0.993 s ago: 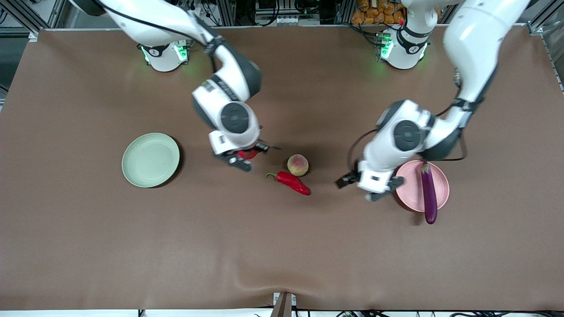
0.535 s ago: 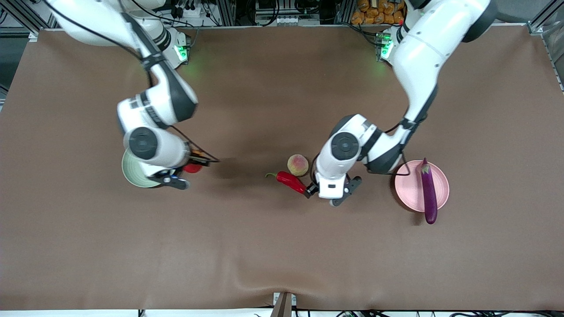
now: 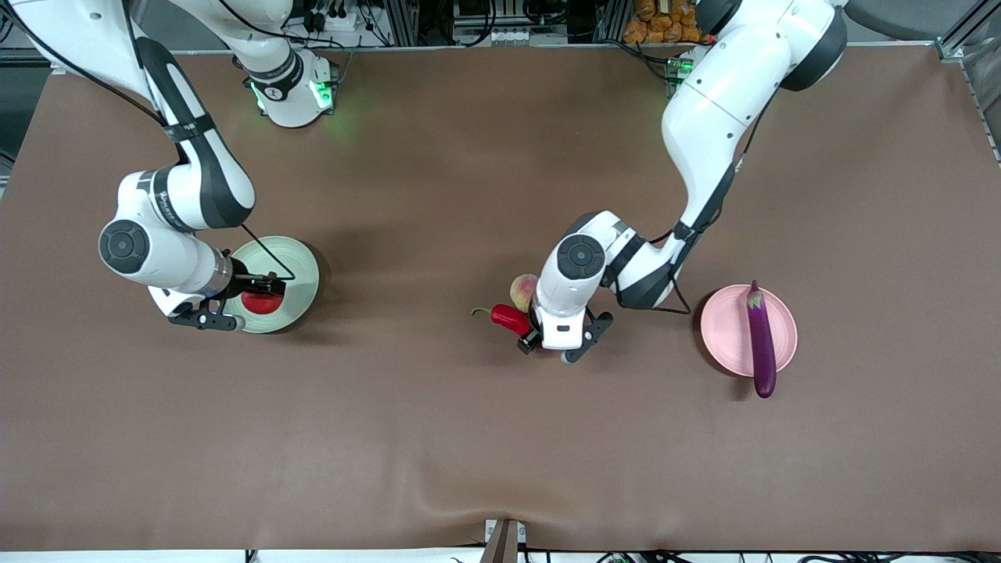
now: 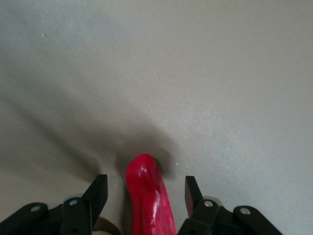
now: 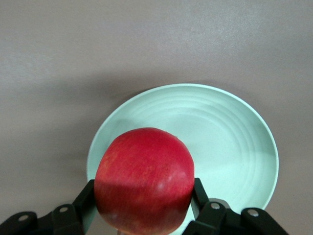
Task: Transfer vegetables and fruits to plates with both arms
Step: 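Carry the apple to the green plate while the left gripper grasps the chili, then release the apple on the green plate while the left gripper carries the chili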
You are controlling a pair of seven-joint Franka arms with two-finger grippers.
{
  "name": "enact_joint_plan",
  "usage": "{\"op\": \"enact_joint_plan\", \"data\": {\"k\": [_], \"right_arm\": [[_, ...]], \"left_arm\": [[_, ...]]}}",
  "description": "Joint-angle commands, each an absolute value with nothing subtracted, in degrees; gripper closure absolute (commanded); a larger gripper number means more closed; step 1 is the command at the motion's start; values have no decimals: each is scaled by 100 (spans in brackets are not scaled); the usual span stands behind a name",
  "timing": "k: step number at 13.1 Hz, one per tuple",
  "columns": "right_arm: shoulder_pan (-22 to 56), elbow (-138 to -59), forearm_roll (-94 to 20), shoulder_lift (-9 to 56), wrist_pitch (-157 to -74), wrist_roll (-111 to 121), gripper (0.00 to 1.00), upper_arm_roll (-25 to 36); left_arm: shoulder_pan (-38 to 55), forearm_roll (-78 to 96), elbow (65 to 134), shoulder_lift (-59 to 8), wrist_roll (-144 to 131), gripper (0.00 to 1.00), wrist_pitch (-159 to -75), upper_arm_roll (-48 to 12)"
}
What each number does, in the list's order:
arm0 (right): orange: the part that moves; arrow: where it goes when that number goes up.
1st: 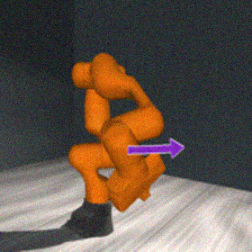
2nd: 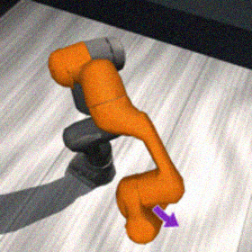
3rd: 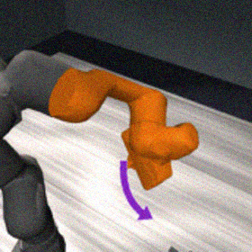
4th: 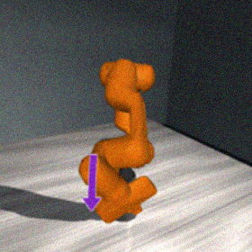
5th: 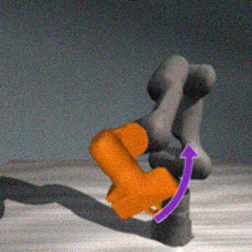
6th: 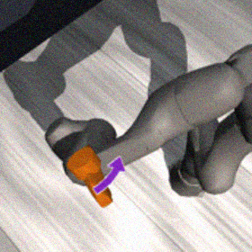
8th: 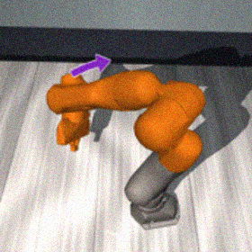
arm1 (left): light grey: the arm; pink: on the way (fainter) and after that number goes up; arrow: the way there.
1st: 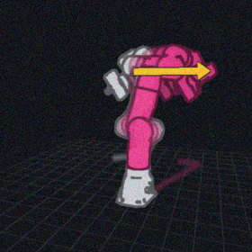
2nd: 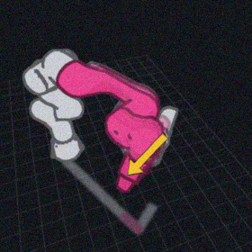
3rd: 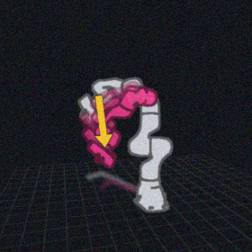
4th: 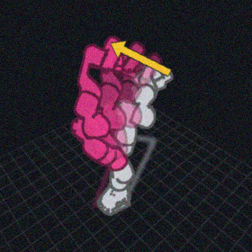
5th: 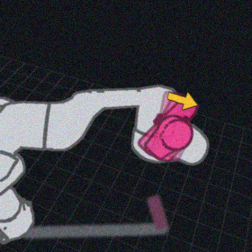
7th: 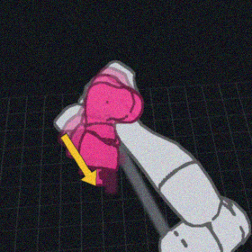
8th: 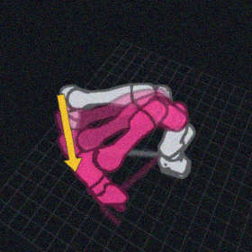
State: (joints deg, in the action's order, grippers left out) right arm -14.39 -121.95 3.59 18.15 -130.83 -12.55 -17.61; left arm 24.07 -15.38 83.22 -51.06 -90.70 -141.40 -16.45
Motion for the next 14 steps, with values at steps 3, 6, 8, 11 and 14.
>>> {"op": "enact_joint_plan", "data": {"k": [3,6,8,11,14], "right_arm": [[-1521,-12506,290,2073,-13831,-738,89,-1538],[-1529,-12595,290,2153,-14089,-738,82,-1529],[-1573,-12577,281,2145,-14028,-782,0,-1486],[-1346,-12027,-330,1926,-12960,-1175,0,-1599],[-557,-10963,-808,1968,-12024,-2735,0,-1644]], "left_arm": [[2549,-1485,8156,-5274,-9115,98,-14414,-1529],[2391,-1477,8007,-5046,-9079,100,-14370,-1538],[2164,-1511,7998,-4669,-9009,100,-14248,-1582],[1558,-1485,8024,-4036,-7984,100,-13625,-1932],[558,-1485,8051,-3657,-6746,100,-12765,-2669]]}}
